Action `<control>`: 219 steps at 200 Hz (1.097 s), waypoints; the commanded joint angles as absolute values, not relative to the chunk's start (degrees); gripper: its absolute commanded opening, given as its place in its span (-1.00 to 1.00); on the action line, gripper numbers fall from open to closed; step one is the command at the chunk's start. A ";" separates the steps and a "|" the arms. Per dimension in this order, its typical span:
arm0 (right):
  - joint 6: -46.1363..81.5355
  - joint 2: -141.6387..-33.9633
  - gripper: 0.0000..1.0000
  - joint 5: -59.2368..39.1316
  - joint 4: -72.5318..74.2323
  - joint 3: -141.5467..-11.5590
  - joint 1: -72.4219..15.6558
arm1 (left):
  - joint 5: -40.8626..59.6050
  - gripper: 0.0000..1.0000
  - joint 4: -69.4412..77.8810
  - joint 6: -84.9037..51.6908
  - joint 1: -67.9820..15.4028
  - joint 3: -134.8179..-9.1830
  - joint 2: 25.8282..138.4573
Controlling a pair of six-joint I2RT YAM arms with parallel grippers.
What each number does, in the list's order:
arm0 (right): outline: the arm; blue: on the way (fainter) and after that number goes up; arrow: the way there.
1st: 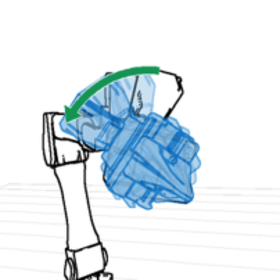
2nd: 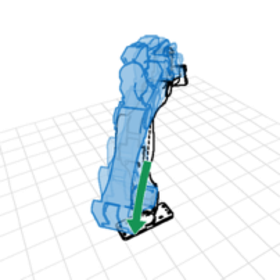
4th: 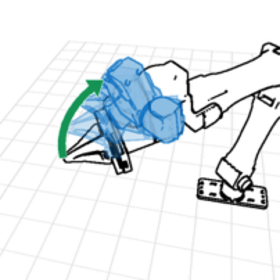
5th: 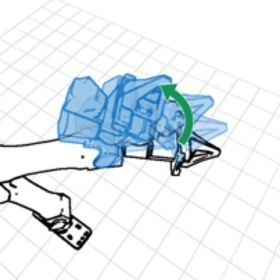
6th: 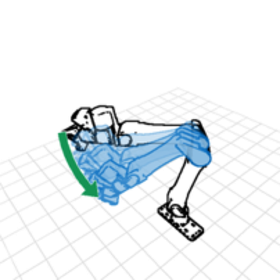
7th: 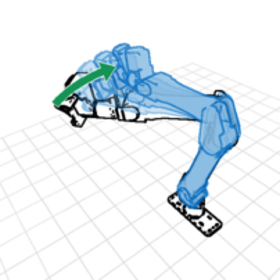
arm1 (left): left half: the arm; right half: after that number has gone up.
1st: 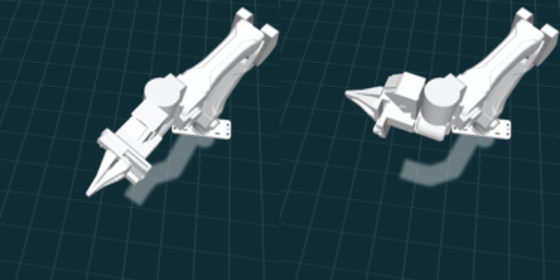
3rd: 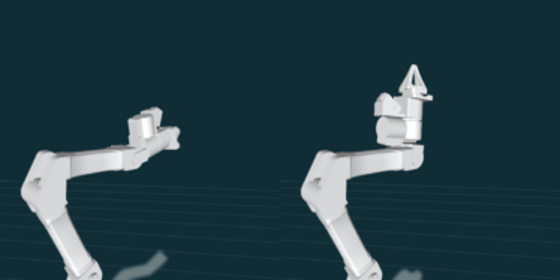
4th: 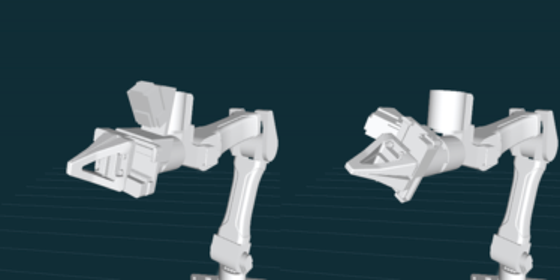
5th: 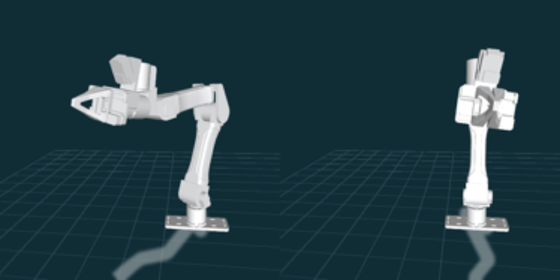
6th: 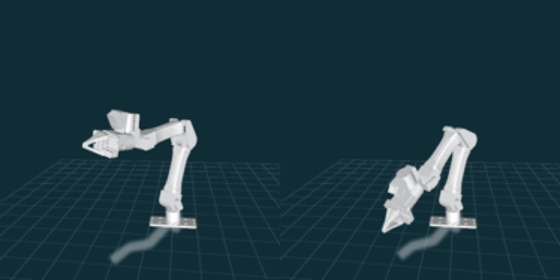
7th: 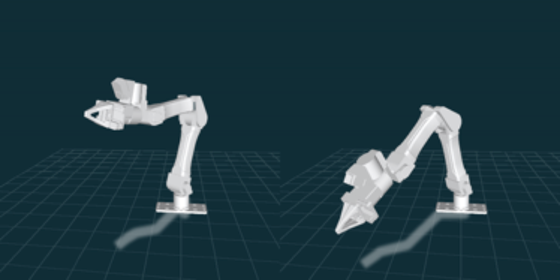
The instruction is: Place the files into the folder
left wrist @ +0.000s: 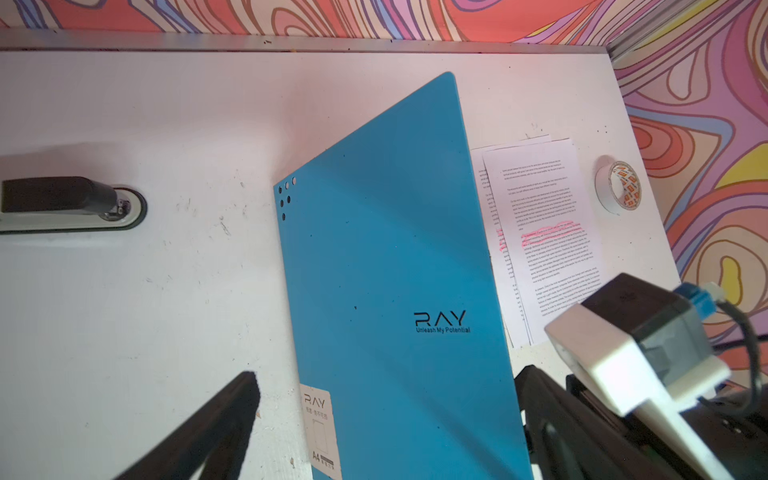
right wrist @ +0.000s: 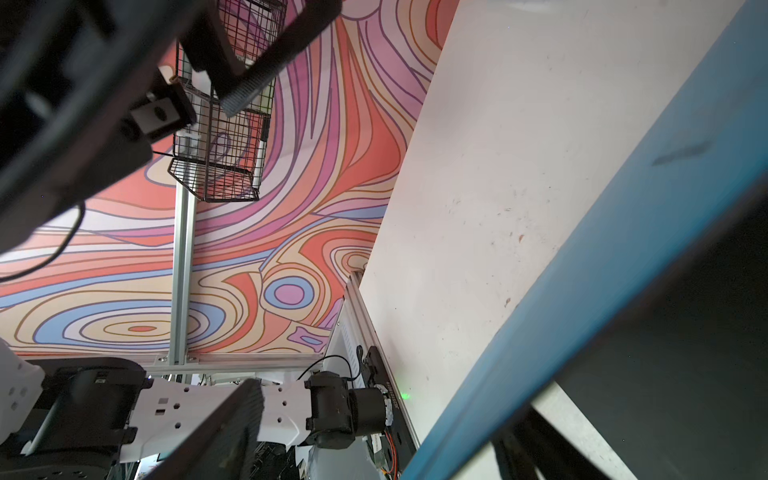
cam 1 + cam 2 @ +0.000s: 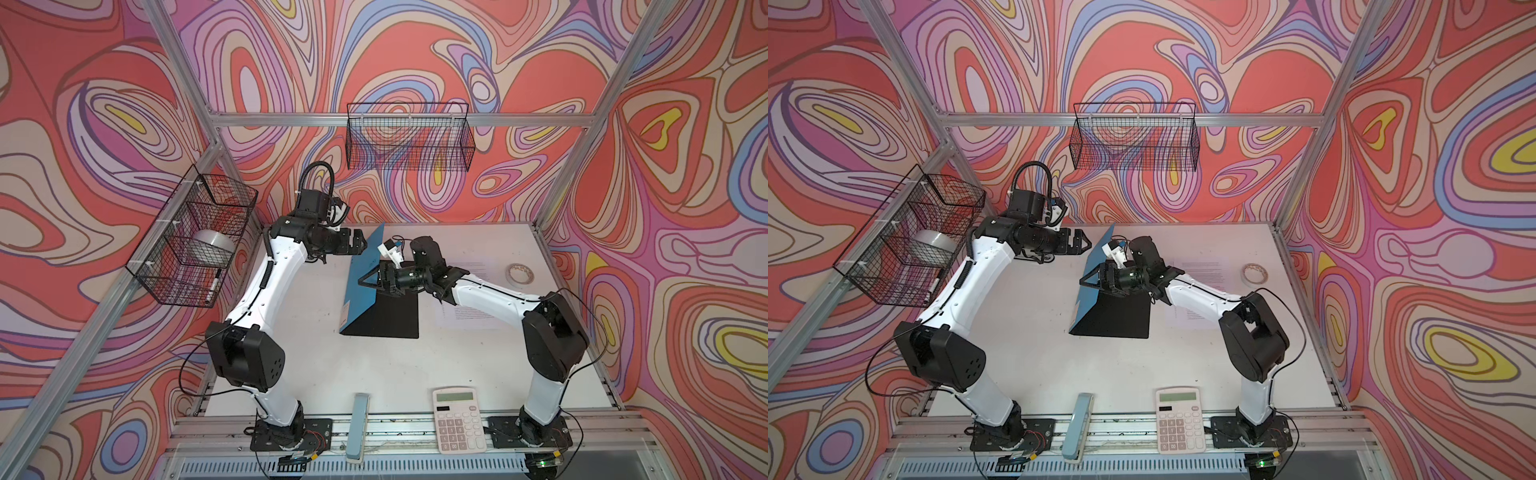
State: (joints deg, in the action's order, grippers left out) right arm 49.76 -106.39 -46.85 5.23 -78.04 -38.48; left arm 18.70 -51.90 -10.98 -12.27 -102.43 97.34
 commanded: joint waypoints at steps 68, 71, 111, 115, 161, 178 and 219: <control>53.80 -109.81 0.76 -46.31 13.59 -83.41 -41.18 | 20.82 1.00 -53.76 -12.83 -12.30 -105.55 98.17; 53.98 -109.92 0.76 -46.32 13.98 -83.41 -41.15 | 20.65 1.00 -53.85 -12.88 -12.30 -105.60 98.25; 57.00 -111.87 0.76 -47.17 18.19 -84.11 -41.66 | 16.21 1.00 -55.23 -11.94 -12.31 -106.00 100.13; 57.04 -111.97 0.76 -47.18 18.26 -84.19 -41.72 | 15.62 1.00 -55.40 -11.73 -12.35 -106.08 100.31; 57.38 -112.72 0.76 -47.72 18.72 -84.73 -41.99 | 11.93 0.95 -56.12 -10.90 -12.30 -105.51 100.73; 57.31 -112.72 0.76 -47.68 18.57 -84.64 -42.01 | 10.78 0.86 -56.42 -10.48 -12.30 -105.21 100.63; 57.30 -112.94 0.76 -47.79 18.79 -84.55 -42.00 | 7.99 0.62 -57.80 -8.89 -12.30 -104.86 100.57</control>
State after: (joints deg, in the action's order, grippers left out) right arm 57.12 -112.25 -47.00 17.23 -83.48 -41.63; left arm 10.98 -54.74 -10.50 -12.32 -104.62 100.51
